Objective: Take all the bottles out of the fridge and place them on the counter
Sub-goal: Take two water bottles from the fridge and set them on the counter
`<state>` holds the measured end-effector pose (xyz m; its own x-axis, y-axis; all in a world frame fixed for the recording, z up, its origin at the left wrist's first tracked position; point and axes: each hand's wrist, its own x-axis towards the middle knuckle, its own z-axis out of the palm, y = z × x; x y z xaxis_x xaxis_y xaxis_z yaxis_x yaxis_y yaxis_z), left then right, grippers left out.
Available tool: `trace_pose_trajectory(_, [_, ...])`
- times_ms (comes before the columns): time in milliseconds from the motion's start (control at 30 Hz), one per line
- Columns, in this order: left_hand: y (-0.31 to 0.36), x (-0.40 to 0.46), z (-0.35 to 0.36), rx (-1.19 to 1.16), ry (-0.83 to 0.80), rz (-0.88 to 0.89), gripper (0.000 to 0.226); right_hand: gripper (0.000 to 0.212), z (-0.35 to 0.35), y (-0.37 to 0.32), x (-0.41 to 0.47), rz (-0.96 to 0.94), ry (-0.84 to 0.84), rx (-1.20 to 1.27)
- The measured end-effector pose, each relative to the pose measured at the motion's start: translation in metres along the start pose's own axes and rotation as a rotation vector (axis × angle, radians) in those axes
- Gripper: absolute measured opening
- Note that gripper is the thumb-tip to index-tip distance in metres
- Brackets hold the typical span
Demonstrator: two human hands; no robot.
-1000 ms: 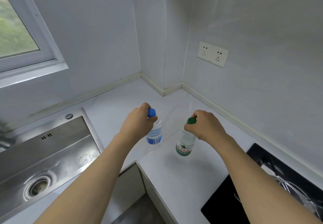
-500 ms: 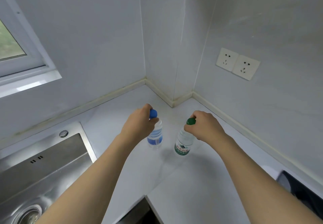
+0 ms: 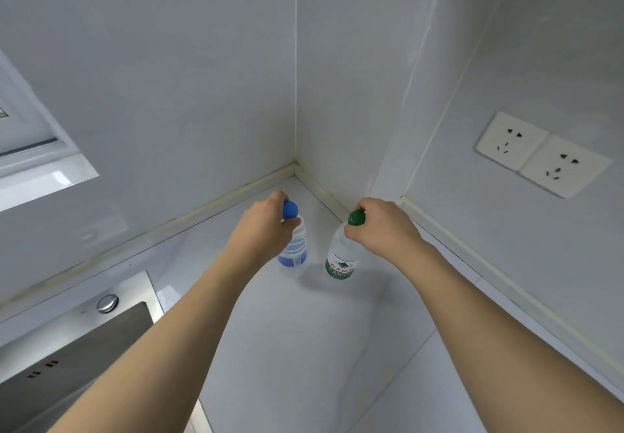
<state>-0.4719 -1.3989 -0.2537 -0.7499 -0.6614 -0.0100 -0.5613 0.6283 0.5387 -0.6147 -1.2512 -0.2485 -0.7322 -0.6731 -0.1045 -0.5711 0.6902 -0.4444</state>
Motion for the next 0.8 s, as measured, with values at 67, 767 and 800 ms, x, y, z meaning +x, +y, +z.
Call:
trace_pose_trajectory(67, [-0.007,0.018,0.000,-0.010,0.001,-0.006,0.019,0.020,0.006,-0.005,0.023,-0.011,-0.007,-0.008])
trace_pose_trajectory(767, [-0.066,0.208,0.003,-0.018,0.050,-0.005,0.026,0.019,0.042,-0.075,0.252,-0.165,-0.107,-0.094])
trace_pose_trajectory(800, [-0.066,0.212,0.005,-0.021,0.053,-0.003,0.026,0.018,0.043,-0.077,0.258,-0.172,-0.103,-0.097])
